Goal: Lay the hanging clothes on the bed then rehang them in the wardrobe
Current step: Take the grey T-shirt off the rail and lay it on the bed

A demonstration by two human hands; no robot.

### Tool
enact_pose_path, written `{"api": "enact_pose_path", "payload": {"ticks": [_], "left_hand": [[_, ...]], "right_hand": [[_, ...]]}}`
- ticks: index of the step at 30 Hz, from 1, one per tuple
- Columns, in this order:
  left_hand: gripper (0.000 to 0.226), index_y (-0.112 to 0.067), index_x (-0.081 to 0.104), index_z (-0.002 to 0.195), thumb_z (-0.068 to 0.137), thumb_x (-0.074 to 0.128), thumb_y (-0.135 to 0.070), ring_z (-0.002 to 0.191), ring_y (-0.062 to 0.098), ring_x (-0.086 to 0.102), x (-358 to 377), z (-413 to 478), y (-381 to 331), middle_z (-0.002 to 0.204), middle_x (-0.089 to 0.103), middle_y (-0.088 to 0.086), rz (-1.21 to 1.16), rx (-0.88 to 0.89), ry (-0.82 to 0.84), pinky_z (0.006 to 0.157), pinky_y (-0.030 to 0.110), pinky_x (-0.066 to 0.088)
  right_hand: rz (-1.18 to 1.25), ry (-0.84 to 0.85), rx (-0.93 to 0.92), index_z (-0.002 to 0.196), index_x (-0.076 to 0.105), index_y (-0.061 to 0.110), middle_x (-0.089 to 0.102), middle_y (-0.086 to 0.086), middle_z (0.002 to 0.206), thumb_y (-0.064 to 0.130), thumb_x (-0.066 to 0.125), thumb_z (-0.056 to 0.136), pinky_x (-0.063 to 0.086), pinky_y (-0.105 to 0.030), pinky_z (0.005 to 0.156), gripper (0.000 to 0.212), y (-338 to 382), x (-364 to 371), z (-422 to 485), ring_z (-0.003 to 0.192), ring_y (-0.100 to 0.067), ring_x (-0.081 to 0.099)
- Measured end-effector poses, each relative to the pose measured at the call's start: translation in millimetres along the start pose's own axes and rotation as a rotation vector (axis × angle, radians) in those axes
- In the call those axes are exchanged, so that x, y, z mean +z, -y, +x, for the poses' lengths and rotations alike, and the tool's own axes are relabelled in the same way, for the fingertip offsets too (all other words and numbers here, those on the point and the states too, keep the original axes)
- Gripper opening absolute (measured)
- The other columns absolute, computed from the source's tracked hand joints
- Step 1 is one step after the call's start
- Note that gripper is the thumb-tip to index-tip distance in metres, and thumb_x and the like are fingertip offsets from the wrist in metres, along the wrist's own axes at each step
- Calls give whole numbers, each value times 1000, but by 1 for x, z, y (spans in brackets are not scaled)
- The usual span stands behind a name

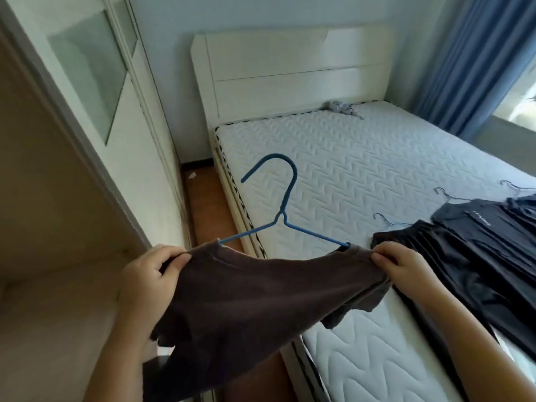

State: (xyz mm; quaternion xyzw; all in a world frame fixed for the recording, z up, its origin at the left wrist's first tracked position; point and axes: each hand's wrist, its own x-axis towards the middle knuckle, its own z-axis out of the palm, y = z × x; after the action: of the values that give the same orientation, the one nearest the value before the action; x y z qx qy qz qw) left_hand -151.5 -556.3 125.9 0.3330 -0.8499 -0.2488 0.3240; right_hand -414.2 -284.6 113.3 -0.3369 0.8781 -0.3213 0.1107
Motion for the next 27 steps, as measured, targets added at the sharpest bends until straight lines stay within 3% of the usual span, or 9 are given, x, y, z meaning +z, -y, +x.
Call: {"api": "enact_pose_path", "payload": {"ticks": [2,5,8,11,15,17,19,22,27], "left_hand": [[4,-5,70,79,76,68,-3,74,-4,57,33,-14,-24,64,59,-27,-35,-11,52,69,-6,32],[5,-5,70,81,78,66,-5,76,18,58,75,-44,-68,72,61,-8,-39,-9,140,67,-1,35],[4,-3,70,80,77,67,-4,73,15,55,108,-86,-117,73,60,-6,-38,37,204,66,-3,32],[2,-6,69,77,76,69,-5,71,14,56,134,-133,-157,73,65,-1,10,70,228,65,13,34],[2,-6,69,74,75,70,-4,76,11,52,153,-196,-198,73,69,5,52,57,251,64,19,34],[3,-5,69,73,76,69,-8,81,11,51,152,-224,-211,73,69,5,72,22,258,65,20,34],[2,-4,70,76,76,69,-6,73,10,56,145,-251,-221,76,70,6,87,-57,254,63,18,33],[5,-4,70,80,78,67,-7,77,20,59,129,-285,-229,73,63,-6,92,-170,239,67,23,37],[15,-24,59,74,82,63,-11,68,3,50,102,-335,-234,68,51,-23,93,-234,217,62,9,34]], "right_hand": [[24,-42,68,70,55,31,60,3,79,9,57,87,38,-10,66,27,-35,-19,-28,76,-11,54],[56,-111,167,75,59,26,60,-1,81,7,57,86,35,-11,68,22,-90,-43,-70,79,-16,53],[90,-148,260,81,61,17,61,-5,84,6,58,86,36,-16,65,13,-151,-65,-118,81,-19,54],[95,-119,319,82,62,13,60,-4,80,4,57,86,36,-5,65,11,-204,-78,-163,77,-16,52],[108,-55,390,79,59,16,60,-5,80,4,57,86,36,-7,63,15,-265,-86,-213,80,-21,52],[136,-35,381,75,58,19,60,-4,78,3,58,86,37,-6,65,20,-284,-88,-229,81,-23,53],[148,0,356,70,55,28,61,-1,77,4,59,85,37,-5,66,29,-294,-89,-240,81,-22,55],[182,35,323,68,53,33,62,-5,78,4,59,85,37,-5,67,34,-295,-89,-251,81,-22,55],[194,70,235,78,58,18,62,-8,83,3,59,85,38,-10,68,16,-287,-88,-276,85,-22,54]]}}
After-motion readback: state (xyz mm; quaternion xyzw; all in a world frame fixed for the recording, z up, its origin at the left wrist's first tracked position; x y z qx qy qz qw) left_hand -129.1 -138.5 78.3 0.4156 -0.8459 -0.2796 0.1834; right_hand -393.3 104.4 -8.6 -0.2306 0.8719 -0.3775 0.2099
